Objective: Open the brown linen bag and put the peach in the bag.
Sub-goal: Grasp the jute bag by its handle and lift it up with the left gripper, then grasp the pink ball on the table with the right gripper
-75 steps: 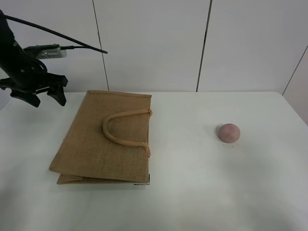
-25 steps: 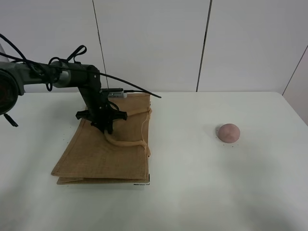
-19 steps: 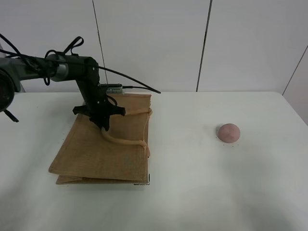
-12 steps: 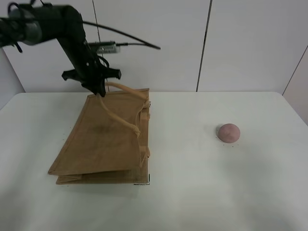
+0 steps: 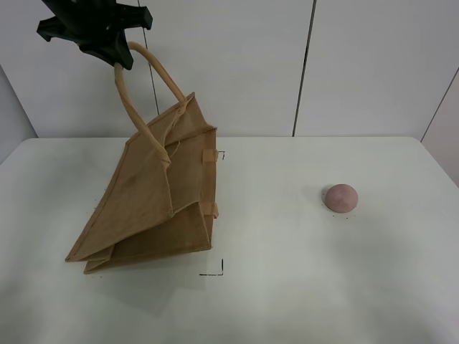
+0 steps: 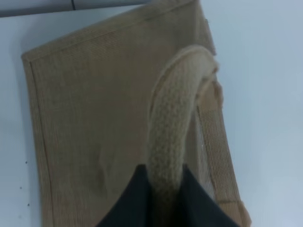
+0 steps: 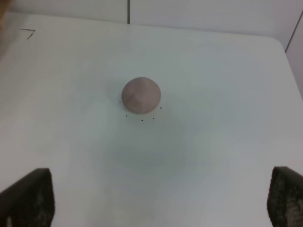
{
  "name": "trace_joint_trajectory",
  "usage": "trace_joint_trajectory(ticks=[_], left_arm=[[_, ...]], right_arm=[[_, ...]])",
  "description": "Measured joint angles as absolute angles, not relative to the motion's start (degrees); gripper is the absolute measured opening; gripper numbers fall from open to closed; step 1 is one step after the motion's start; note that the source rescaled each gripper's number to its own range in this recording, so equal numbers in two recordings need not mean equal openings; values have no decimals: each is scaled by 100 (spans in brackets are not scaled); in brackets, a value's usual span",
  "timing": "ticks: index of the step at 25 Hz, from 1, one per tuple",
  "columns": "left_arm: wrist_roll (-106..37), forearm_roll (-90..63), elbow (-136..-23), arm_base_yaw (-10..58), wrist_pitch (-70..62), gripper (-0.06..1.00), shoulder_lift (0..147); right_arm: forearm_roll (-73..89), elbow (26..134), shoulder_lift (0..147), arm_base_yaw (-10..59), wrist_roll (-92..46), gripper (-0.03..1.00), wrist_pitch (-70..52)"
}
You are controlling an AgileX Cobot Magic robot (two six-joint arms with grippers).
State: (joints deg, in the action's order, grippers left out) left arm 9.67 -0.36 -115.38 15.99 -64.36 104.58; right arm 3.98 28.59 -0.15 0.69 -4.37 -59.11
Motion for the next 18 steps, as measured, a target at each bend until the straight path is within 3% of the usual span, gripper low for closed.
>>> trace_joint_trajectory(ticks=[11, 18], left_arm=[[944, -36, -11542, 1599, -6632, 0, 10272], [877, -159, -11542, 1599, -6678, 0, 10272]], right_arm=[[333, 2890, 196, 69, -376, 100, -5829], [332, 3443, 2688, 69, -376, 100, -5327]])
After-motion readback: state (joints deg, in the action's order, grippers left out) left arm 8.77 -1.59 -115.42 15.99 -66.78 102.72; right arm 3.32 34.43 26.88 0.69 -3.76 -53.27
